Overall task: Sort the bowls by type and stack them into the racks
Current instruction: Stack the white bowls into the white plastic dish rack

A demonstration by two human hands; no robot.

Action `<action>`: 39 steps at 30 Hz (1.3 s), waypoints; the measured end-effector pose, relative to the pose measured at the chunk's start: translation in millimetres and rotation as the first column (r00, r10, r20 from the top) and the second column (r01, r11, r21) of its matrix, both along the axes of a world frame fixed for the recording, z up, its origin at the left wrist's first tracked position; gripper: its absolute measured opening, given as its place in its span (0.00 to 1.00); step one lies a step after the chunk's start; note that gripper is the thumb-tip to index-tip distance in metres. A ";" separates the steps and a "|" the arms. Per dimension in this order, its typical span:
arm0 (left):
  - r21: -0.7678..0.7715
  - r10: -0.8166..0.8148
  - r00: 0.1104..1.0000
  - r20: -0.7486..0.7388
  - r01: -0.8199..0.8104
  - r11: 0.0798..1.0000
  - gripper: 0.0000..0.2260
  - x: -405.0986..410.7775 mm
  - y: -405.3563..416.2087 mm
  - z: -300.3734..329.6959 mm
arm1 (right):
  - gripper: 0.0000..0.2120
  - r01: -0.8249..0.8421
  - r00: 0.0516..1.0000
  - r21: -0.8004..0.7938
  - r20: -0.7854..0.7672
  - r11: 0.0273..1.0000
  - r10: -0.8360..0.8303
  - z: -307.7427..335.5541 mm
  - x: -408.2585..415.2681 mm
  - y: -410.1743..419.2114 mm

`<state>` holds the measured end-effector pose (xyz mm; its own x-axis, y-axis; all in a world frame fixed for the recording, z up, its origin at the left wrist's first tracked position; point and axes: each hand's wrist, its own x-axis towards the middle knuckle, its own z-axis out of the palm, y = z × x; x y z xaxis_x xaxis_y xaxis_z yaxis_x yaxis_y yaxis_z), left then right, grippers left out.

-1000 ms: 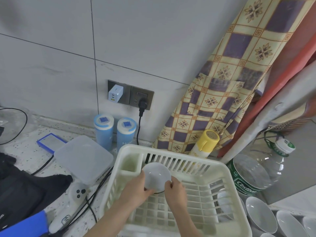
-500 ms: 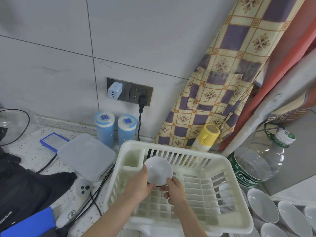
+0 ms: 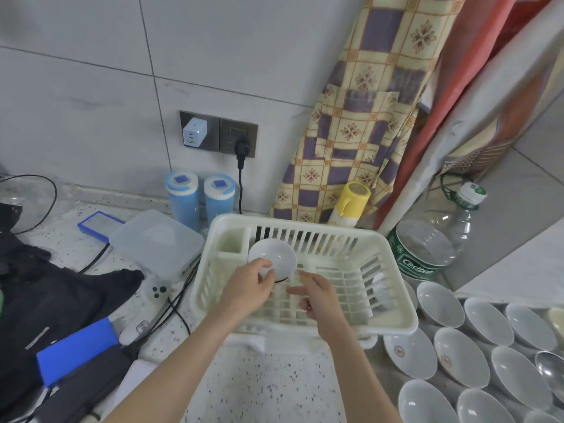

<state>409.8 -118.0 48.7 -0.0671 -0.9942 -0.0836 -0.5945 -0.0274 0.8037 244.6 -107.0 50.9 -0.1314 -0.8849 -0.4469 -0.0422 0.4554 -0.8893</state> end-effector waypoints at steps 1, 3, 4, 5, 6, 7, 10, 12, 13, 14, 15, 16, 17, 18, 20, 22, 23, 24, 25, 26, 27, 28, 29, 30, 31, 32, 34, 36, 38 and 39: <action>-0.012 0.006 0.999 -0.043 -0.007 1.000 0.12 -1.7 11.2 2.7 | 0.09 0.018 1.000 -0.024 0.026 1.000 -0.018 4.4 -4.5 11.9; -0.037 0.019 0.993 -0.114 -0.023 0.999 0.08 -5.1 34.8 6.4 | 0.10 0.061 0.995 -0.045 0.081 0.997 -0.058 8.7 -14.2 39.9; -0.054 0.024 0.990 -0.141 -0.031 0.998 0.07 -6.3 46.0 7.7 | 0.09 0.084 0.991 -0.040 0.112 0.996 -0.079 8.4 -19.5 54.8; -0.067 0.029 0.983 -0.183 -0.042 0.997 0.06 -8.0 56.1 8.3 | 0.09 0.110 0.984 -0.031 0.141 0.993 -0.105 7.6 -25.0 69.9; -0.072 0.032 0.970 -0.241 -0.050 0.996 0.05 -10.0 65.5 8.7 | 0.09 0.138 0.977 -0.023 0.167 0.990 -0.132 6.4 -30.9 84.2; -0.070 0.028 0.955 -0.295 -0.051 0.996 0.05 -12.4 73.9 8.7 | 0.09 0.164 0.970 -0.020 0.187 0.986 -0.158 4.7 -36.9 97.1; 0.005 0.000 0.928 -0.373 0.003 1.000 0.05 -26.8 98.7 3.1 | 0.09 0.240 0.952 -0.008 0.198 0.971 -0.234 -2.4 -56.6 128.3; 0.087 -0.009 0.927 -0.375 0.044 0.995 0.06 -41.1 114.9 -6.2 | 0.09 0.288 0.938 0.018 0.197 0.957 -0.286 -8.2 -70.1 144.6; 0.128 -0.010 0.931 -0.366 0.061 0.990 0.06 -49.2 122.8 -11.8 | 0.09 0.308 0.929 0.038 0.205 0.951 -0.309 -11.6 -76.7 152.2; 0.168 -0.011 0.931 -0.364 0.078 0.983 0.06 -57.6 130.4 -17.5 | 0.09 0.323 0.921 0.057 0.212 0.945 -0.327 -14.6 -83.4 158.4; 0.204 -0.010 0.929 -0.371 0.092 0.975 0.06 -67.0 137.5 -22.7 | 0.09 0.332 0.917 0.073 0.208 0.940 -0.340 -17.3 -90.5 164.0; 0.234 -0.010 0.928 -0.373 0.105 0.967 0.06 -76.8 144.3 -27.6 | 0.08 0.335 0.919 0.083 0.190 0.939 -0.345 -19.2 -98.1 168.5; 0.257 -0.016 0.929 -0.369 0.119 0.959 0.07 -87.3 150.3 -31.9 | 0.08 0.324 0.930 0.084 0.155 0.942 -0.333 -19.9 -106.8 172.1; 0.279 -0.023 0.931 -0.364 0.132 0.951 0.07 -98.4 156.0 -35.3 | 0.08 0.298 0.947 0.079 0.102 0.951 -0.305 -19.4 -116.6 175.0; 0.337 0.003 0.933 -0.359 0.127 0.933 0.07 -119.7 164.5 -40.7 | 0.06 0.233 0.972 0.064 -0.013 0.970 -0.233 -17.1 -139.9 178.8; 0.417 0.079 0.930 -0.359 0.085 0.905 0.08 -140.1 171.5 -45.2 | 0.06 0.180 0.980 0.055 -0.100 0.982 -0.174 -12.5 -169.4 182.5; 0.462 0.112 0.929 -0.352 0.068 0.884 0.09 -150.1 174.9 -46.9 | 0.06 0.165 0.978 0.053 -0.136 0.985 -0.156 -10.3 -184.6 185.1; 0.510 0.139 0.930 -0.341 0.059 0.858 0.10 -160.9 178.1 -47.9 | 0.06 0.168 0.975 0.051 -0.156 0.984 -0.158 -8.9 -199.8 188.1; 0.554 0.160 0.931 -0.328 0.052 0.831 0.11 -171.6 180.8 -48.6 | 0.06 0.189 0.972 0.052 -0.151 0.981 -0.179 -8.3 -214.3 191.9; 0.588 0.176 0.933 -0.313 0.045 0.808 0.12 -182.5 183.2 -49.4 | 0.07 0.218 0.969 0.062 -0.129 0.974 -0.209 -8.6 -227.5 196.1; 0.614 0.186 0.937 -0.297 0.039 0.788 0.13 -193.7 185.5 -50.9 | 0.07 0.245 0.966 0.084 -0.110 0.966 -0.236 -10.1 -239.8 200.6; 0.636 0.192 0.940 -0.284 0.035 0.771 0.15 -204.7 188.2 -53.1 | 0.08 0.267 0.961 0.115 -0.101 0.957 -0.256 -12.4 -250.6 205.4; 0.655 0.196 0.942 -0.274 0.034 0.755 0.15 -215.4 191.1 -56.0 | 0.09 0.282 0.958 0.149 -0.099 0.948 -0.270 -15.6 -260.5 210.3; 0.671 0.200 0.943 -0.267 0.032 0.741 0.15 -225.9 194.3 -59.2 | 0.11 0.294 0.955 0.184 -0.096 0.938 -0.281 -19.7 -269.4 215.4; 0.683 0.209 0.942 -0.264 0.030 0.730 0.15 -235.6 197.9 -63.1 | 0.12 0.300 0.954 0.220 -0.091 0.928 -0.286 -24.6 -277.6 220.6; 0.691 0.222 0.938 -0.267 0.026 0.722 0.15 -244.6 201.5 -67.4 | 0.13 0.297 0.955 0.261 -0.084 0.919 -0.284 -29.7 -284.9 226.1; 0.703 0.254 0.927 -0.277 0.015 0.711 0.16 -260.2 208.0 -76.5 | 0.16 0.266 0.963 0.353 -0.051 0.897 -0.266 -40.3 -297.4 237.0; 0.710 0.299 0.911 -0.285 -0.008 0.704 0.16 -272.7 213.2 -84.1 | 0.19 0.229 0.969 0.431 -0.020 0.873 -0.245 -50.4 -308.7 246.6; 0.714 0.357 0.883 -0.304 -0.037 0.699 0.16 -280.5 216.9 -89.0 | 0.19 0.211 0.976 0.467 -0.050 0.859 -0.212 -57.7 -315.8 253.0; 0.717 0.386 0.866 -0.317 -0.047 0.695 0.16 -283.0 217.7 -90.6 | 0.18 0.210 0.977 0.468 -0.078 0.858 -0.196 -60.3 -318.0 254.7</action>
<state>126.8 99.7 -41.9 -0.0526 -0.6665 -0.7436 -0.1138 -0.7358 0.6676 -73.4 147.7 -9.3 -0.3028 -0.5221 -0.7973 0.0763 0.8207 -0.5663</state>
